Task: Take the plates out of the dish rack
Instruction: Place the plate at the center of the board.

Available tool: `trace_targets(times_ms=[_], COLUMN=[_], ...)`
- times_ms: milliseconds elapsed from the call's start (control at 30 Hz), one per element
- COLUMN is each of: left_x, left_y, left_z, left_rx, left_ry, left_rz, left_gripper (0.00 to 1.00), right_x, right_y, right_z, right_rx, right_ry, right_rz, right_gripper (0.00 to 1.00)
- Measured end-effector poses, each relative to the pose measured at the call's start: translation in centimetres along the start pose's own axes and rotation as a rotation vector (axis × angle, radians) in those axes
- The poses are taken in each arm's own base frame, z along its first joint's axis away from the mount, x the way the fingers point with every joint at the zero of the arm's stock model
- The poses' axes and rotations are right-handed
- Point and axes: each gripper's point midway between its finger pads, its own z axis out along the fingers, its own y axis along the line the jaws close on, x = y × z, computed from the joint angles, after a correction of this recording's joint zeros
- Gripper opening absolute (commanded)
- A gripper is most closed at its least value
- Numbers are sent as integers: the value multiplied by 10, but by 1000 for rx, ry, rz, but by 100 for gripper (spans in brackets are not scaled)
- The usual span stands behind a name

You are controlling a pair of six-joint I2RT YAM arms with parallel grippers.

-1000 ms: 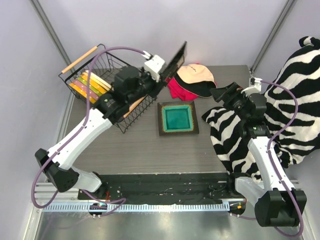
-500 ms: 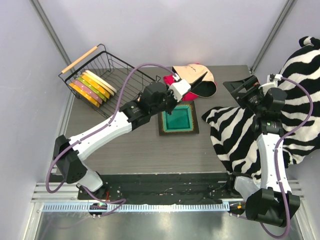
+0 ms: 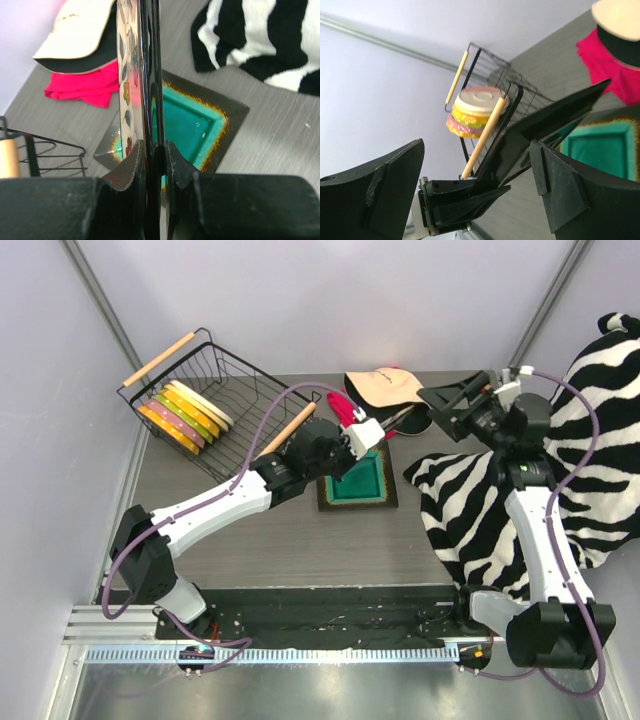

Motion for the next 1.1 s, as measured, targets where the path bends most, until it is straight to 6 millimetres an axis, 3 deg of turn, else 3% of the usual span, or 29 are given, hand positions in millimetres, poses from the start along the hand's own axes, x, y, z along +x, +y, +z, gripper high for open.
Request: trace_targets(times_ms=[100,267,567,800,1100], left_x=[13,27,42,42,53], left_y=[-8,-15,-17,-18,-34], left_z=[2,3,5,6,6], left_rx=[20,40,35,36,72], left_ry=[27,53,76,72,88], left_rz=[16,42,87,91,147], left_gripper=[0,0,0,0,0], right_x=[17,24,40,79,104], right_y=[-5,-39,-61,-81,-106], right_z=[19,39,37,34,27], right_rx=[15,129,202,246,296], right_ry=[75,141,191,285,342], right_rz=[5,17,7,29,53], right_gripper=[91,91,88,82,67])
